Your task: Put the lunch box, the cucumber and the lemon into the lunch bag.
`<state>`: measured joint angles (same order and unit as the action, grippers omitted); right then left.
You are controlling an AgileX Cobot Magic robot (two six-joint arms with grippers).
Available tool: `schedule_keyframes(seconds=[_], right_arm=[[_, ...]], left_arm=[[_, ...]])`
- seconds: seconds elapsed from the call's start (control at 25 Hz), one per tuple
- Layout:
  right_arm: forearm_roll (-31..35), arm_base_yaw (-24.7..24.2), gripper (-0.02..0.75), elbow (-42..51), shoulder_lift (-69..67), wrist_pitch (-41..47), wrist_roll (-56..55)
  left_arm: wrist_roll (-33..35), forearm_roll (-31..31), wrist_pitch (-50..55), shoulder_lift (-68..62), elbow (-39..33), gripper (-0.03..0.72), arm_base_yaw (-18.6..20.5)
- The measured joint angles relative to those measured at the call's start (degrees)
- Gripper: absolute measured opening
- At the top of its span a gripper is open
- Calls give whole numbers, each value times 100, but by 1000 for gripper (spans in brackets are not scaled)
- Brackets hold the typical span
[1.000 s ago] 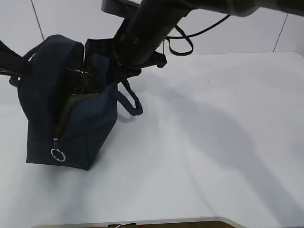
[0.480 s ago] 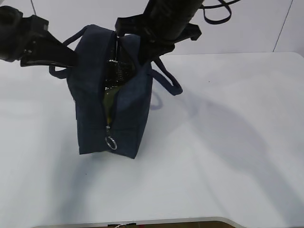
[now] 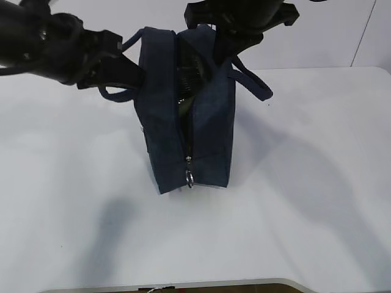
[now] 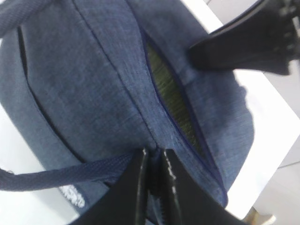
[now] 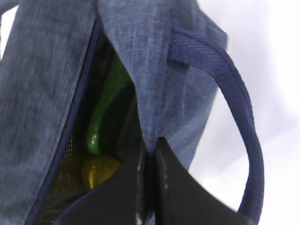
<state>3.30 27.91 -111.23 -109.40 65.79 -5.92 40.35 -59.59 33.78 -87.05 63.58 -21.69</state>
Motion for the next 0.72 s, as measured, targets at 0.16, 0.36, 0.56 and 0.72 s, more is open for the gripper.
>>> schedule_keyframes(seconds=[0.16, 0.36, 0.56, 0.72], right_arm=[[-127, 0, 11, 88, 12, 60, 0], [-207, 0, 11, 1001, 391, -637, 12], [-173, -8, 11, 1983, 801, -1641, 12], [-169, -8, 11, 2219, 834, -2087, 12]], left_arm=[[2, -191, -9, -414, 0, 11, -38], [12, -274, -198, -558, 0, 11, -38], [12, -282, -264, -558, 0, 11, -38], [12, -282, -239, -558, 0, 11, -38]])
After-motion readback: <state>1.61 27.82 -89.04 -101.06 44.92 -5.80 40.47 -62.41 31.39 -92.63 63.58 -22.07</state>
